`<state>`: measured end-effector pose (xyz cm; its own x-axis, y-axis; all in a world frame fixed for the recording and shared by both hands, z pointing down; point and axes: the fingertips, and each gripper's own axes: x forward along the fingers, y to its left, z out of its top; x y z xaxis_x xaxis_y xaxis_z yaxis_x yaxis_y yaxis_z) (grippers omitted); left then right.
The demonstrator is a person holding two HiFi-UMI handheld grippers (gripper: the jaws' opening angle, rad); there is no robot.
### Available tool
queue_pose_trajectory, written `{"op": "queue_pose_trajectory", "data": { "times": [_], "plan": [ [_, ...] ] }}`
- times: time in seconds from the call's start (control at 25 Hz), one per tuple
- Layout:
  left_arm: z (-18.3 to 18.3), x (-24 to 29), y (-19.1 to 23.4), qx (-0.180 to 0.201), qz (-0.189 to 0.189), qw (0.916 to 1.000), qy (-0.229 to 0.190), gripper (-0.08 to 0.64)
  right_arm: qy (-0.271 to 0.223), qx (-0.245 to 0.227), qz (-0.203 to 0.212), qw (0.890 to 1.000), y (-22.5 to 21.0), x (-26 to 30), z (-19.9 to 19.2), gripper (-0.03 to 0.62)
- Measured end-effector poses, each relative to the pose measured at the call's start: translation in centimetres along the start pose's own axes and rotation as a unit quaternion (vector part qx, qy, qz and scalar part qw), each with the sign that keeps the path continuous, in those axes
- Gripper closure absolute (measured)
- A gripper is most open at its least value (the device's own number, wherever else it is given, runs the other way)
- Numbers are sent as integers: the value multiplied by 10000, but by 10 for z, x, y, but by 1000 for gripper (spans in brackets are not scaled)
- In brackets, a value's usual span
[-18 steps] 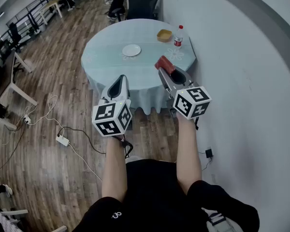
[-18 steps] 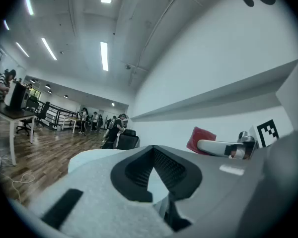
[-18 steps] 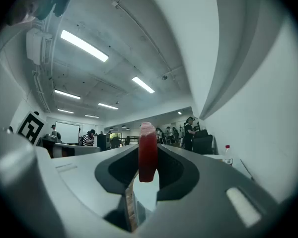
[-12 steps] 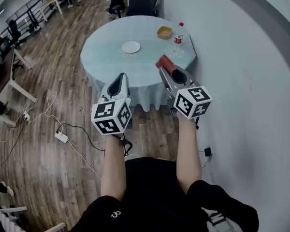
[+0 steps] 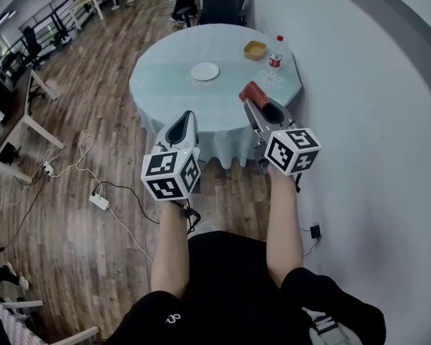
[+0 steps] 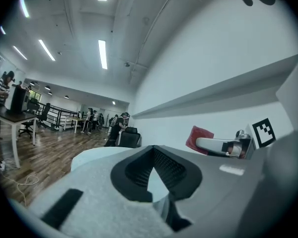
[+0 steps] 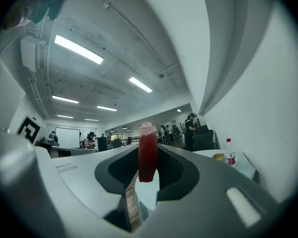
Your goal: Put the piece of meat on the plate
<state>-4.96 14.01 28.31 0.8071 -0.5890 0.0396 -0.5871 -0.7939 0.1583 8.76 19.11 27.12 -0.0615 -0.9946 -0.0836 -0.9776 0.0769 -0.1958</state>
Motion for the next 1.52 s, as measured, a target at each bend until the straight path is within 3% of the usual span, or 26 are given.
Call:
{"op": "queue_pose_trajectory", "data": {
  "times": [0.24,0.44,0.72,0.92,1.2,1.52],
  "plan": [
    [-10,12,27,-131,250,9996,55,566,73,23,206,9998,-2,25,-12,489],
    [-21,55,41,-239,200,9995,111,566,185,32,148,9997,-30,53,-25,489],
    [-38,159,57,-340,-138,9988,334,566,311,110,-316,9990,-111,103,-36,489],
    [-45,232,73,-229,-334,9960,793,566,416,547,-699,9952,-164,143,-48,489],
    [-117,343,131,-361,-492,9835,1702,565,1059,919,-1092,9841,-236,241,-121,489],
    [-137,409,223,-980,-63,9786,1809,566,1703,554,-689,9814,-235,343,-145,489]
  ]
}}
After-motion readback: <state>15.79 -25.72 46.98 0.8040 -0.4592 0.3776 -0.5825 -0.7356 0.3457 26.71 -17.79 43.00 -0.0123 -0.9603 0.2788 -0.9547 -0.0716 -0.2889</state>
